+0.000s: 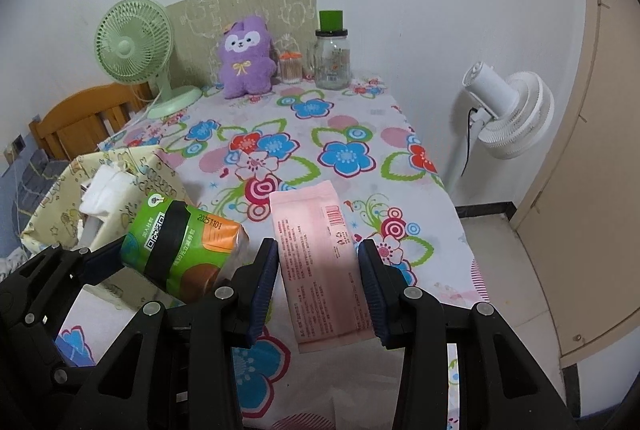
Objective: Organize soft objects
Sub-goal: 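Lift the green tissue pack with left tool while right tool carries the pink packet over the box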
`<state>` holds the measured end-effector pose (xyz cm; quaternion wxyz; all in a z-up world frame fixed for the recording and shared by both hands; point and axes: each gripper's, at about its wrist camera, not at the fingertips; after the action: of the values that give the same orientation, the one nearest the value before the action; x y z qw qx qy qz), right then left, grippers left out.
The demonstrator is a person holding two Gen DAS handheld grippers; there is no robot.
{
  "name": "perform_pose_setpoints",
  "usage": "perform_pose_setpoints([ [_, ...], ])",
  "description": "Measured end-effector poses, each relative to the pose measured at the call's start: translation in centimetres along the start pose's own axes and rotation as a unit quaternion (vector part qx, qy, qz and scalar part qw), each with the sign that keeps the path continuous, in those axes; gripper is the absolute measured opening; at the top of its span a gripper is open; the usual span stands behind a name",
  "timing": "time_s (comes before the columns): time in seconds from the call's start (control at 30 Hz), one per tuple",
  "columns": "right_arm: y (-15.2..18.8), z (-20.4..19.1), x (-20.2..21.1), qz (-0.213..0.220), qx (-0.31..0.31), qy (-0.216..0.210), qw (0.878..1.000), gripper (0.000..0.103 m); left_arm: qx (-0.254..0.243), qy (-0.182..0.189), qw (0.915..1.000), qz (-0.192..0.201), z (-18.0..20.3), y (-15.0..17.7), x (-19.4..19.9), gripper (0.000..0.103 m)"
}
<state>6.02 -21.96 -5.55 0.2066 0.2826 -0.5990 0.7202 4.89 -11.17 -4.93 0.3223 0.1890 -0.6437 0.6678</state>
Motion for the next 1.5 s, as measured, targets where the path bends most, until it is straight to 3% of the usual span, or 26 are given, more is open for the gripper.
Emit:
perform_pose_setpoints([
  [0.7, -1.4, -1.5, 4.9, 0.037, 0.008, 0.015, 0.999, 0.044, -0.006, -0.002, 0.9994, 0.035, -0.5, -1.1, 4.0, 0.072],
  [1.5, -5.1, -5.1, 6.5, 0.061, 0.025, 0.007, 0.998, 0.044, -0.004, -0.008, 0.9983, 0.057, -4.1, -3.6, 5.6, 0.072],
])
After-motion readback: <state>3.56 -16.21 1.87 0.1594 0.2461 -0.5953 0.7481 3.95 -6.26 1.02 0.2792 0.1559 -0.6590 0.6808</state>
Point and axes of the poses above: each gripper's, at about its wrist camera, not at the fingertips, and x roughly against the way its jaws point, z to its right, y to its underside, and after that the axes turned 12 degrees about x, right-handed
